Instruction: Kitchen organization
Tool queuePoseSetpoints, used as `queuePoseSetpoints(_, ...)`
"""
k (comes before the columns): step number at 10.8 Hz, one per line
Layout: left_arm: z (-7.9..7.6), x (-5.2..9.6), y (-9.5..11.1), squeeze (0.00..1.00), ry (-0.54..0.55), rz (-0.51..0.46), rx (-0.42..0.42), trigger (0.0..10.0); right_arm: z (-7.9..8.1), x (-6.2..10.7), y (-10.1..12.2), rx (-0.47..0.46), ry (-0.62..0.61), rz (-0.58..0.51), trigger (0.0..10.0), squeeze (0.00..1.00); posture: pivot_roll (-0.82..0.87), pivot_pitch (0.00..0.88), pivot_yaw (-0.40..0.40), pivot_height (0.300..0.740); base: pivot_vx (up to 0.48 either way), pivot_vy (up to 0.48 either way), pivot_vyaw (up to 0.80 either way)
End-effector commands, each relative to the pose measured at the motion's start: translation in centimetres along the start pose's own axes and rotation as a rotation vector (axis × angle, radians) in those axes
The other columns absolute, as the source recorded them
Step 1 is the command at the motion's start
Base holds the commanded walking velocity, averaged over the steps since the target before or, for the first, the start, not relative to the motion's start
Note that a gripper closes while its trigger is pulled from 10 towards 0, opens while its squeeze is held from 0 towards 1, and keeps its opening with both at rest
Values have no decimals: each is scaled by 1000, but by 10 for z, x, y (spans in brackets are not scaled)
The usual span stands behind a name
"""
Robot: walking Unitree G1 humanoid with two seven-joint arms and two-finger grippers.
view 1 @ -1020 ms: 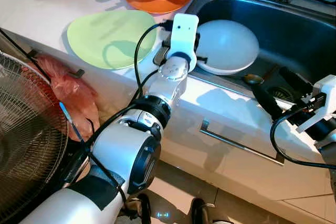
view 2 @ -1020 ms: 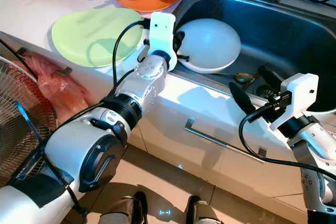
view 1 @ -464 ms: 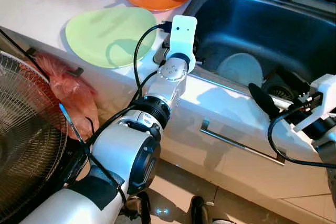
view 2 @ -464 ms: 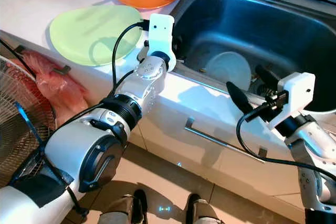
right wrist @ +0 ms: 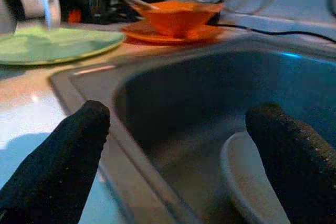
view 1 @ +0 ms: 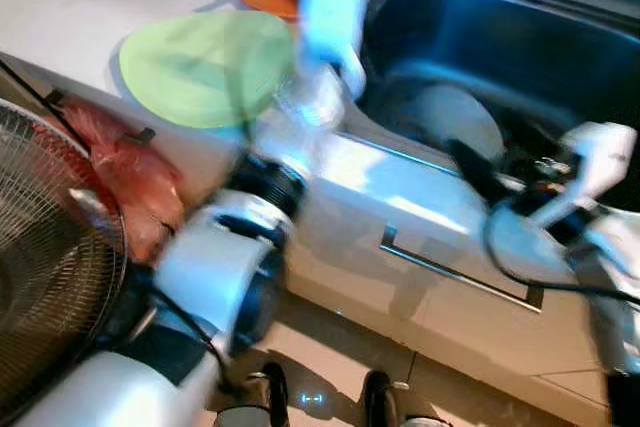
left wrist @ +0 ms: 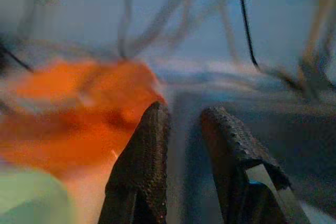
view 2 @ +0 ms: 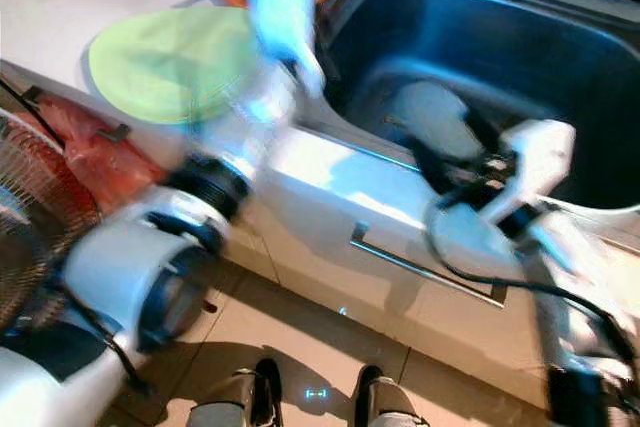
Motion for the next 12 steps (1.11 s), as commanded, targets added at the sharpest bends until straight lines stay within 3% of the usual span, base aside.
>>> queuePoseSetpoints(1, 2, 0, 6, 0, -14, -29, -17, 10000, 2, -3, -2, 4, 8, -2, 10000, 0, -39, 190, 15, 740, 0, 0, 0)
queuePoseSetpoints(3, 33, 8, 19, 0, 11, -110, -40, 10000, 10, -18, -2, -23, 41, -41, 10000, 0, -13, 169, 16, 740, 0, 0, 0)
queuePoseSetpoints(5, 96, 43, 8, 0, 89, -50, -123, 10000, 24, -29, -7, -62, 92, -60, 10000, 0, 30, 148, 9, 740, 0, 0, 0)
queuePoseSetpoints(6, 116, 55, 3, 0, 138, -16, -165, 10000, 27, -31, -11, -71, 107, -58, 10000, 0, 42, 141, 8, 740, 0, 0, 0)
queuePoseSetpoints(7, 126, 64, 2, 0, 162, 3, -168, 10000, 29, -33, -12, -76, 114, -60, 10000, 0, 48, 139, 7, 740, 0, 0, 0)
queuePoseSetpoints(8, 146, 89, -4, 0, 229, 58, -164, 10000, 33, -37, -15, -93, 132, -62, 10000, 0, 64, 128, 1, 740, 0, 0, 0)
queuePoseSetpoints(9, 149, 103, -8, 0, 260, 78, -157, 10000, 34, -38, -18, -102, 141, -58, 10000, 0, 73, 125, -8, 740, 0, 0, 0)
queuePoseSetpoints(10, 148, 108, -10, 976, 268, 85, -169, 10000, 34, -38, -20, -106, 146, -55, 10000, 0, 77, 124, -12, 740, 0, 0, 0)
queuePoseSetpoints(12, 145, 116, -10, 1000, 284, 89, -132, 10000, 33, -41, -21, -106, 151, -54, 10000, 0, 76, 147, -24, 740, 0, 0, 0)
Point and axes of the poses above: a point about 5 cm out from each wrist's last joint towards the gripper, its own x axis pointing back from the gripper into the wrist, its own y axis along the axis of the wrist's last joint, z = x × y, the point moved 2 cm from there along -x, pointing out of the wrist towards the gripper
